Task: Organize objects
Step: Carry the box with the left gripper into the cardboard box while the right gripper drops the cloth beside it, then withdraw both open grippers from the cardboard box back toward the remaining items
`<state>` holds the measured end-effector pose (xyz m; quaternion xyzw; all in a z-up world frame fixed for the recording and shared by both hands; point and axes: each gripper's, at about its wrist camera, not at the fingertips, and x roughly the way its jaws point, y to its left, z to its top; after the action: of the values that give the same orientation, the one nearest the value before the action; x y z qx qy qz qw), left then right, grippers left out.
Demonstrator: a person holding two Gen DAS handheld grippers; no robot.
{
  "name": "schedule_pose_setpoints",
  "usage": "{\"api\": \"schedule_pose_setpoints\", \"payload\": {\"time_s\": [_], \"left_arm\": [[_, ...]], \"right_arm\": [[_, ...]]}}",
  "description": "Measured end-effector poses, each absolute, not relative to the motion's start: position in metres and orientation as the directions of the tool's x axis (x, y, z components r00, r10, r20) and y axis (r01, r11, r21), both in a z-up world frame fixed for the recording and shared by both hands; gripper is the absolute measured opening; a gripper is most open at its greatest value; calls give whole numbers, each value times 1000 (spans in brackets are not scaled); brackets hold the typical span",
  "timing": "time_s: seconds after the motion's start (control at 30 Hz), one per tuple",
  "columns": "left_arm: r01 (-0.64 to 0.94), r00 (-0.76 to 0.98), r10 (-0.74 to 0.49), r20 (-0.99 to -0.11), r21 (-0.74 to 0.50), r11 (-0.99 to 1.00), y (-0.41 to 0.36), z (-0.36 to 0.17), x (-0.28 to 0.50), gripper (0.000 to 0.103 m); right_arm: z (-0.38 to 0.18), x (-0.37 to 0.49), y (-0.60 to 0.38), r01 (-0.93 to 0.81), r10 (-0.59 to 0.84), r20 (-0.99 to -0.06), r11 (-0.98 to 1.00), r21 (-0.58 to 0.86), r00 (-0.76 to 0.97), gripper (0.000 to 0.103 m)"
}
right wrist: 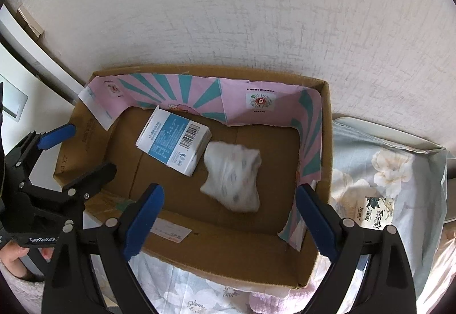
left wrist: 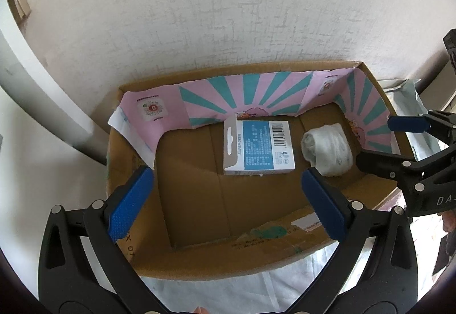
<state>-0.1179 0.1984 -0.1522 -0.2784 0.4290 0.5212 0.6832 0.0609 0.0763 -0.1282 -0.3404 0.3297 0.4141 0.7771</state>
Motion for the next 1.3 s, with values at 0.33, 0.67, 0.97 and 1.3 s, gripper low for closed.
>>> {"api": "schedule_pose_setpoints", "payload": {"time_s": [0.33,0.67,0.97,1.3], "left_arm": [[-947,110,484,-868,57,316,195,-129,-116,103],[-943,122,504,-855,58,328,181,-102,-110,103],[-936,146,552,-821,66,345,157,-64,-94,103],[-935,163,600,-783,71,347,117,-35,-65,103]], "right_arm": [[-122,50,72,-862,403,-794,424,-278,455,92],[-94,33,58,-859,431,-767,414,-300,476,92],[-54,13,29,-864,506,-708,381,-329,493,92],[-13,24,-28,-861,561,-660,404,-309,500,92]]}}
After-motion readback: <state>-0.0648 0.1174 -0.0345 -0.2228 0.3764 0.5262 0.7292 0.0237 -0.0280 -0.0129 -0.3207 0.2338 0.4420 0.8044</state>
